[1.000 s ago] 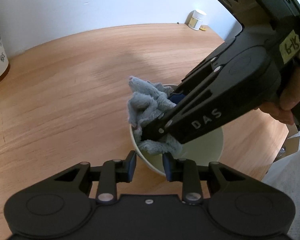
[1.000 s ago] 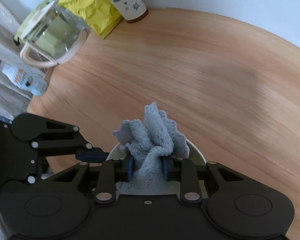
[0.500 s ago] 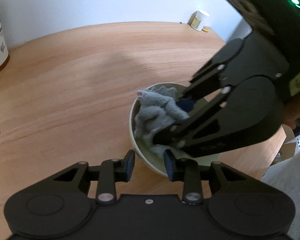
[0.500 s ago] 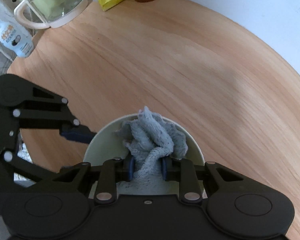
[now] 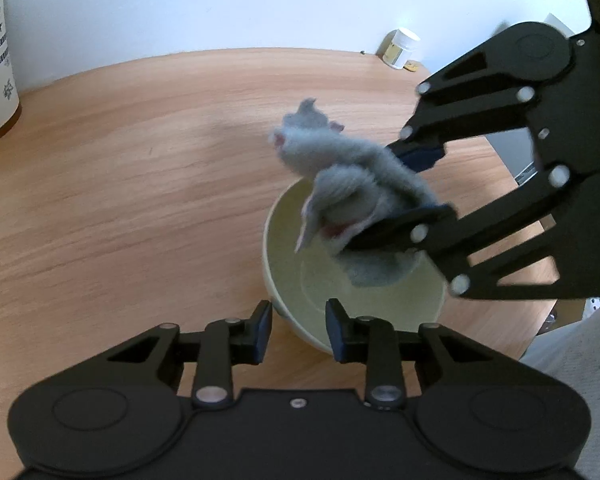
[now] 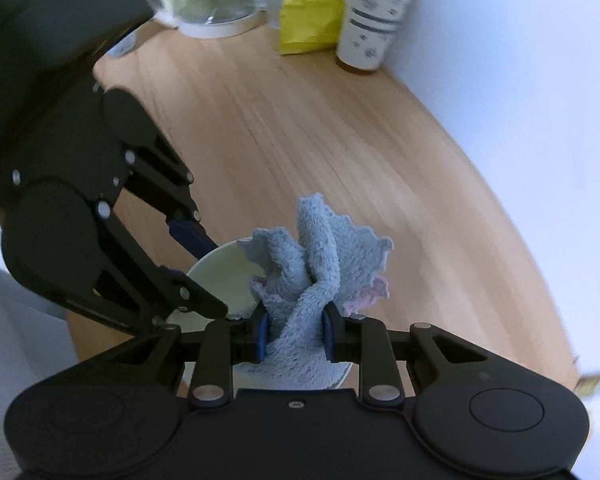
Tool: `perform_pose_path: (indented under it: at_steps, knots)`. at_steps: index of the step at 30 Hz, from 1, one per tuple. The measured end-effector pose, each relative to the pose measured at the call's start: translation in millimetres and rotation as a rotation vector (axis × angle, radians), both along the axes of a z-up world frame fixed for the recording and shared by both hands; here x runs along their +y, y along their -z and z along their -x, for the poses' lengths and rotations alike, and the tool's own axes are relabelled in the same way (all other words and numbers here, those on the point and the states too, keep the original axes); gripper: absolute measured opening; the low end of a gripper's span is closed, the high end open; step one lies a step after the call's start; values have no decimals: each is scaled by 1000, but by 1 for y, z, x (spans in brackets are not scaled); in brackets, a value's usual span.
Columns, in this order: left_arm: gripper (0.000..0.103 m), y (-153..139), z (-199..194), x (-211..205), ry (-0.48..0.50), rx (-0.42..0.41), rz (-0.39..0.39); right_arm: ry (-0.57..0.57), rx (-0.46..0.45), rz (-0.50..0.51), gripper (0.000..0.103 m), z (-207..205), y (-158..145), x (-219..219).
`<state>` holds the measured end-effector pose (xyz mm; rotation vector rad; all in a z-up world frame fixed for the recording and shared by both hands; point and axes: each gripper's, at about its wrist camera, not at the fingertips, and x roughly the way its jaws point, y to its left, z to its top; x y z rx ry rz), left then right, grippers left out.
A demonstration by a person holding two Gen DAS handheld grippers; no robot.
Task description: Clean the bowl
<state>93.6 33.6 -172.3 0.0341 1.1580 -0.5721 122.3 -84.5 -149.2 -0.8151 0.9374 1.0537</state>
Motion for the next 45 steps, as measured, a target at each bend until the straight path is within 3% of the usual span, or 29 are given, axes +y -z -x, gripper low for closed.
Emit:
perform_pose_path:
  at_steps: [10, 18, 25, 33, 38, 44, 45]
  knots:
    - [24, -3, -4, 5, 85, -20, 7, -147, -91, 108, 28, 13, 28, 19]
    - [22, -8, -6, 11, 73, 0, 17, -212, -33, 165, 28, 9, 52, 28]
    - [20, -10, -9, 12, 17, 12, 11, -235, 36, 186, 28, 4, 47, 29]
    - [19, -8, -6, 13, 6, 11, 25, -132, -41, 156, 29, 0, 10, 11]
    - [19, -8, -3, 14, 4, 9, 30, -85, -95, 200, 29, 7, 15, 16]
    - [20, -10, 0, 21, -21, 33, 59, -91, -41, 214, 29, 2, 35, 22]
    - [20, -10, 0, 21, 9, 35, 60, -94, -25, 219, 29, 1, 39, 23]
